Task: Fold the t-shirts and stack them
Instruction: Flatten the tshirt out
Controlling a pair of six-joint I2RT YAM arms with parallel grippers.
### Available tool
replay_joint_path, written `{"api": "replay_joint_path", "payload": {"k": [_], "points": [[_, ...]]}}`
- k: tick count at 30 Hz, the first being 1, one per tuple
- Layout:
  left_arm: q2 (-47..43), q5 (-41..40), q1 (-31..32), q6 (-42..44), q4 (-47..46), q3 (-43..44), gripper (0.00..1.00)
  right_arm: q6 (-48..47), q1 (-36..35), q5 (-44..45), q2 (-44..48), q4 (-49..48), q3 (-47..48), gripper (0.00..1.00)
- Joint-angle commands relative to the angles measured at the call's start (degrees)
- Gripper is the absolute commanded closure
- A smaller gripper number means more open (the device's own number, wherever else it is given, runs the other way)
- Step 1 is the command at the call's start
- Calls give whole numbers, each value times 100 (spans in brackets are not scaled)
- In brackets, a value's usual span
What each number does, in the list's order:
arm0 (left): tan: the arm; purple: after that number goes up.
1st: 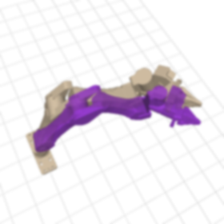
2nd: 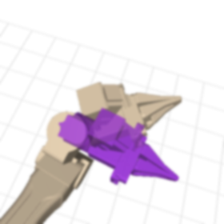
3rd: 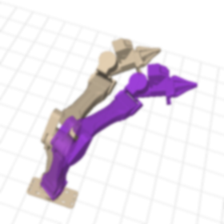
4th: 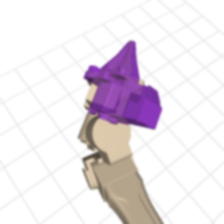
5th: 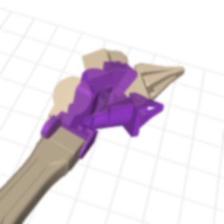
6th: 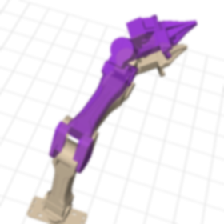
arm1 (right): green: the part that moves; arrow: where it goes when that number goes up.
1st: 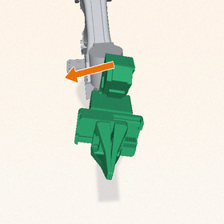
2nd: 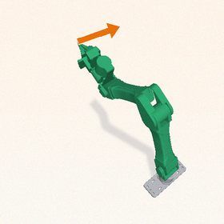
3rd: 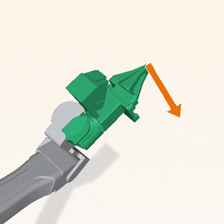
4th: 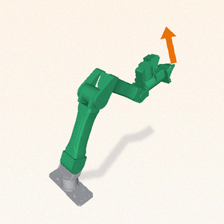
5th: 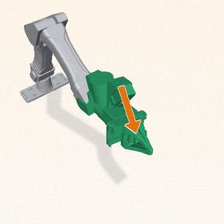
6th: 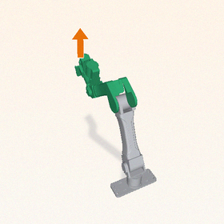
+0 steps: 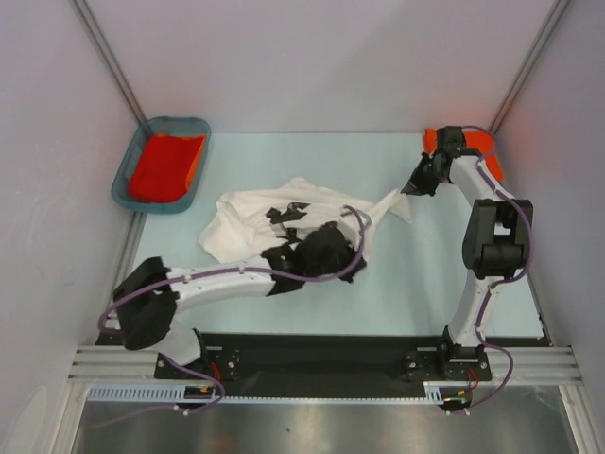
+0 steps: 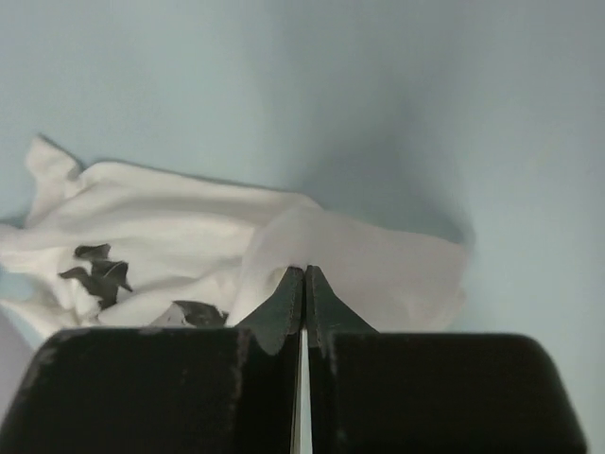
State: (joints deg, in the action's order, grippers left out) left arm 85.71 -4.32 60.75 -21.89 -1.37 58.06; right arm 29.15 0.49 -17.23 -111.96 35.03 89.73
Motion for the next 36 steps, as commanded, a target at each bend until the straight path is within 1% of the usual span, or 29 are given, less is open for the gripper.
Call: {"api": "replay_joint_path", "payload": {"k": [1,2,3,5,6,7,8,9,10,11,12,13,15,16,17,18,19,20,22,23,25,27,28,29,30,31,33,34,36], "points": [[506,703,603,-211,-612,775,99,-822,-93,975,-360,1600,1256,99],[717,1122,709,-176,-515,1090,96,-884,-93,1307,-448,1726,1344,100],[867,1378,727,-184,-375,1241,88,-954,55,1423,-467,1788,1380,100],[1263,1766,771,-106,37,1688,87,-1016,100,1565,-450,1876,1415,100],[1316,1829,806,-27,92,1786,78,-1060,118,1583,-449,1842,1398,99],[1412,1890,824,52,328,1874,73,-1086,118,1600,-484,1806,1398,98],[1422,1952,824,184,487,1962,66,-1069,118,1626,-545,1867,1511,88],[1396,1952,824,246,723,1989,45,-1052,144,1635,-668,2015,1564,81],[1309,1917,807,334,856,1990,35,-1034,153,1636,-713,2104,1617,74],[1264,1934,720,369,1214,2007,29,-1025,153,1714,-739,2166,1661,61],[1194,1969,667,396,1409,1998,14,-1016,179,1819,-731,2314,1653,57],[863,1918,605,405,1507,1903,10,-1016,197,1916,-696,2351,1600,55],[413,1690,342,326,1639,1403,11,-1051,206,2101,-442,2430,1372,50],[98,1514,202,117,1709,1218,14,-1086,206,2171,-301,2430,1276,43],[-419,1461,-174,2,1806,851,18,-1113,206,2415,-178,2447,1075,35],[-728,1356,-413,-147,1928,682,29,-1113,206,2583,-64,2474,994,30],[-1001,1094,-650,-427,2051,532,33,-1113,214,2741,190,2500,915,26],[-1239,1013,-1209,-552,2279,226,37,-1113,206,2873,288,2535,845,24],[-1942,846,-1792,-746,2543,4,40,-1122,118,2883,595,2597,642,18],[-2170,714,-2317,-747,2684,-188,40,-1104,-30,2875,718,2632,598,18],[-2628,670,-2803,-615,2755,-348,38,-1043,-355,2587,973,2615,300,18],[-2779,738,-3646,-641,2949,-506,33,-990,-882,2190,1430,2510,11,21],[-2797,948,-4302,-624,2958,-567,32,-868,-1058,2041,1597,2440,-322,22],[-2753,1333,-4596,-589,2958,-655,28,-780,-1208,1613,1860,2343,-603,22],[-2596,1424,-4860,-545,3010,-665,27,-666,-1453,1426,1975,2229,-824,23],[-2499,1538,-5262,-492,3028,-665,27,-499,-1482,1198,2063,2193,-1322,28],[-2253,1592,-5529,-378,3098,-621,29,-340,-1377,978,2388,1904,-1860,33],[-1956,1627,-5739,-386,3142,-612,33,-279,-1289,541,2485,1737,-2411,44],[-1673,1706,-5934,-412,3064,-673,43,-199,-1035,169,2662,1499,-2758,65]]}}
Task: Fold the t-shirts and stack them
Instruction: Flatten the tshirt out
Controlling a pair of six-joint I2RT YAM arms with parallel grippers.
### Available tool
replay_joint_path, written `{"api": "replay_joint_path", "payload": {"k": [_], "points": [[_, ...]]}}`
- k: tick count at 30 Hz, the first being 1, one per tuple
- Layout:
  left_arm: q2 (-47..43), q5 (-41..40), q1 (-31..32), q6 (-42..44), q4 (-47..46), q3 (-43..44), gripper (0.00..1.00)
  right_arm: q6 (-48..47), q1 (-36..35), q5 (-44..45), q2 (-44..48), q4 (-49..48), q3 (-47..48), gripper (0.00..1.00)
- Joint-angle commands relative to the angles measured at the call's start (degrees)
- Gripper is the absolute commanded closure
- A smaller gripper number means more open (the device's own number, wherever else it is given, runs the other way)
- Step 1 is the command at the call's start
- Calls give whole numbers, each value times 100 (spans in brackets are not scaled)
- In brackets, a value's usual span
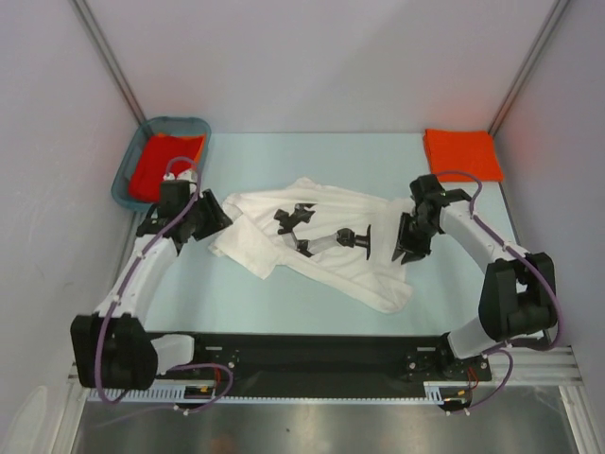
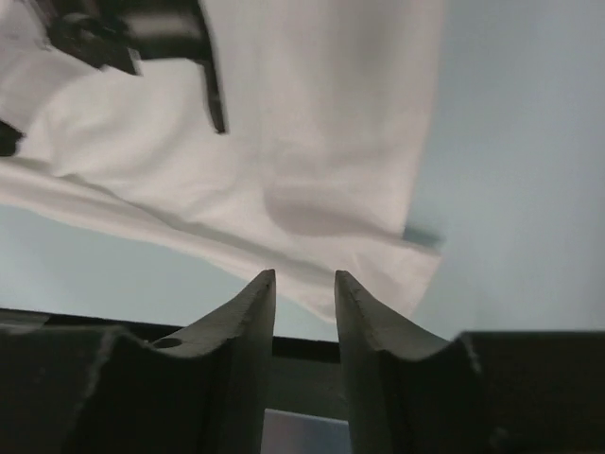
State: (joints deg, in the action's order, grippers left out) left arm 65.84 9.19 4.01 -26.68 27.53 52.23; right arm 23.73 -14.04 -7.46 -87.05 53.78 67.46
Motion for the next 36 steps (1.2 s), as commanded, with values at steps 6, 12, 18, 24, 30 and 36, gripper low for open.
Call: {"api": "replay_joint_path", "payload": {"k": [6,12,18,24,30,36], "points": [[1351,-48,-673,101,-29,50,55,572,727,-1029,635,-360,-1235,52],[2035,-269,-814,871,15,305,54,379,1237,-1099,996,-192,-1613,49],[2529,126,-937,1893,-37,525,47,194,1360,-1362,1418,-263,-1657,51],[3030,705,-963,1982,-177,710,38,115,1360,-1591,1383,-289,-1614,53],[3066,1269,-990,1877,-529,736,41,80,1360,-1653,1427,-298,-1631,54],[2961,1279,-981,1763,-257,745,48,80,1360,-1679,1445,-324,-1640,54]]}}
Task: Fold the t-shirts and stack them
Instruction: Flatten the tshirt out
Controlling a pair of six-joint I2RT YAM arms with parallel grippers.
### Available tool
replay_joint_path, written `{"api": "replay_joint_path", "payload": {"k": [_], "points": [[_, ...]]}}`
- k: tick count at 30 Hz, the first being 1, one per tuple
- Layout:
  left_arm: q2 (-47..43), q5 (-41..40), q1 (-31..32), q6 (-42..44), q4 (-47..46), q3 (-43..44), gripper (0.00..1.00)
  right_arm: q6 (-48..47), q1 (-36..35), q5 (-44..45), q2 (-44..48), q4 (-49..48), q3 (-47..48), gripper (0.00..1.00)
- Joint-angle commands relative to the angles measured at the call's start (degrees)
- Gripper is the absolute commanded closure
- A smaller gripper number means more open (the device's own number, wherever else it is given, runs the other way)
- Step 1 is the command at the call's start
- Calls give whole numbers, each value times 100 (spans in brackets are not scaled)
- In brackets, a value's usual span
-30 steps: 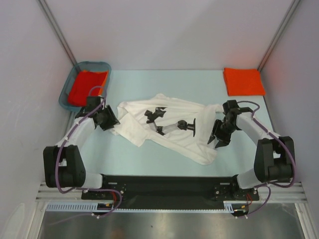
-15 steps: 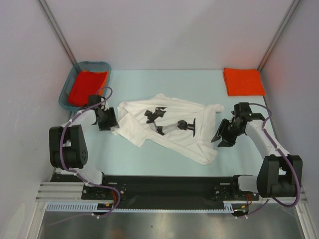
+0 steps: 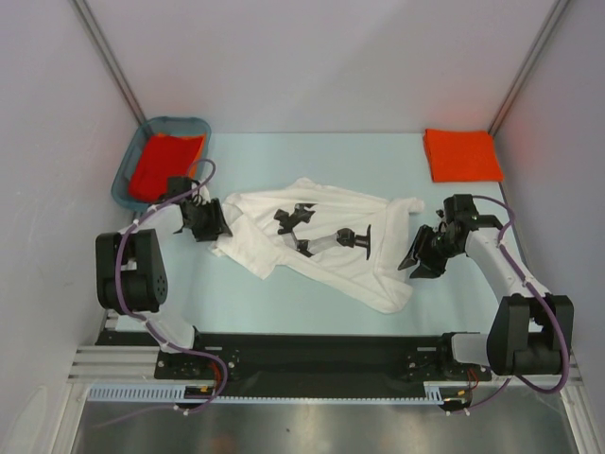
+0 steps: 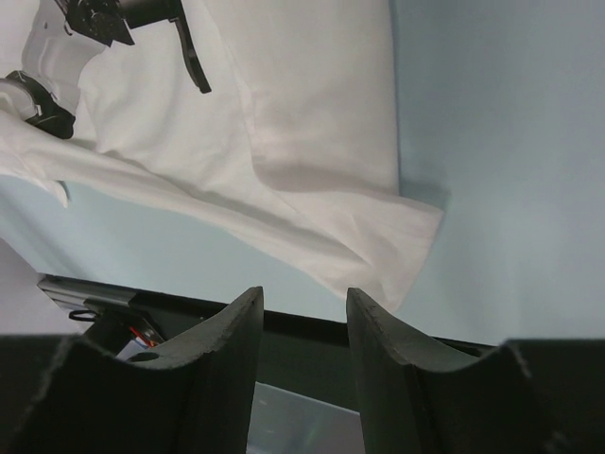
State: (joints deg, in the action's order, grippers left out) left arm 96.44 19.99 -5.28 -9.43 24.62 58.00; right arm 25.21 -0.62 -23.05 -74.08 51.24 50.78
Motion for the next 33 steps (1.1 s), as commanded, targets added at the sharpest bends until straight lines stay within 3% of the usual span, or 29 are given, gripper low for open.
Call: {"api": "replay_joint_path", "payload": {"k": [1,13,21,26,29,33], "points": [[-108,68,-52,38,164,177,50,-60,18,-130,149,-71,19,54],[-618,-197,-61,-155,359,1,59,19,18,-279,272,-176,-183,54],[-363,-206,-61,-331,438,106,66,10,18,-253,342,-123,-156,53],[-205,-215,-61,-349,535,203,77,36,18,-148,333,-44,-192,53],[-222,-311,-61,-358,640,256,98,115,18,159,254,131,-218,50],[-476,-416,-61,-524,851,405,100,212,18,661,131,543,-253,47]]}}
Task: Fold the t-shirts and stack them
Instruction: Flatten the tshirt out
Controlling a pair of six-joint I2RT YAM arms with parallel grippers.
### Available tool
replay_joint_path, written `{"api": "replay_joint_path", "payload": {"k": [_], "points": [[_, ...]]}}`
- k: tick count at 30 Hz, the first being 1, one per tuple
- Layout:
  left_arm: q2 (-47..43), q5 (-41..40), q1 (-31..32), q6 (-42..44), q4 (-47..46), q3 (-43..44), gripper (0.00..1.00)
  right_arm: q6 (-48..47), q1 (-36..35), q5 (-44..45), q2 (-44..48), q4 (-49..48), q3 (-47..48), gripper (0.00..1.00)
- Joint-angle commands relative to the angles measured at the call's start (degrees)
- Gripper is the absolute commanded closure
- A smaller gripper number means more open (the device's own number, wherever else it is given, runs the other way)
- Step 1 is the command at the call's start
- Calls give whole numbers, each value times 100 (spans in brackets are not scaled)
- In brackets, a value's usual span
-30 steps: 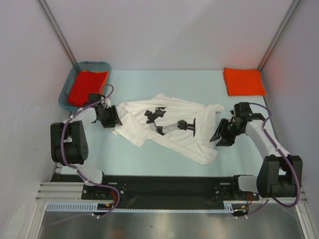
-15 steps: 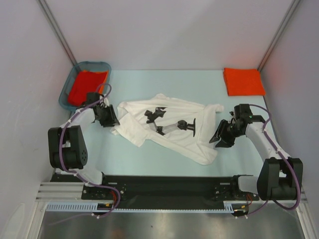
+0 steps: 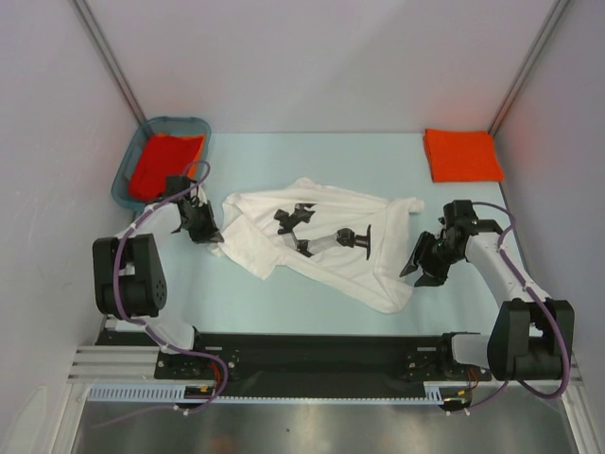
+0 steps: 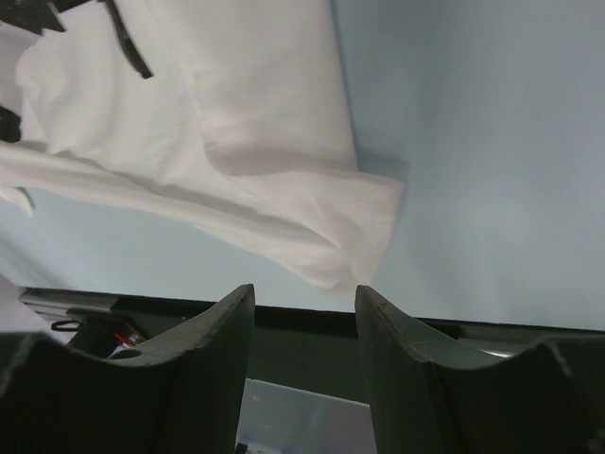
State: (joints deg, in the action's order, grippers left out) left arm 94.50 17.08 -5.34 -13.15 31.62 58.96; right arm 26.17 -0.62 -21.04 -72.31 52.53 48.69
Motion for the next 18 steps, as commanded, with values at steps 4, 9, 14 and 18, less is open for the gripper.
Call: {"api": "replay_joint_path", "payload": {"k": [4,9,14,18], "points": [[-730,-47,-46,-223,292,344,100,370,27,636,252,398,-227,51],[-1126,269,-46,-276,266,151,100,441,229,355,-53,-382,-474,62],[-1276,436,-46,-259,223,98,100,415,457,110,-275,-674,-738,52],[-1259,524,-46,-259,187,107,100,563,475,39,-186,-1060,-895,48]]}}
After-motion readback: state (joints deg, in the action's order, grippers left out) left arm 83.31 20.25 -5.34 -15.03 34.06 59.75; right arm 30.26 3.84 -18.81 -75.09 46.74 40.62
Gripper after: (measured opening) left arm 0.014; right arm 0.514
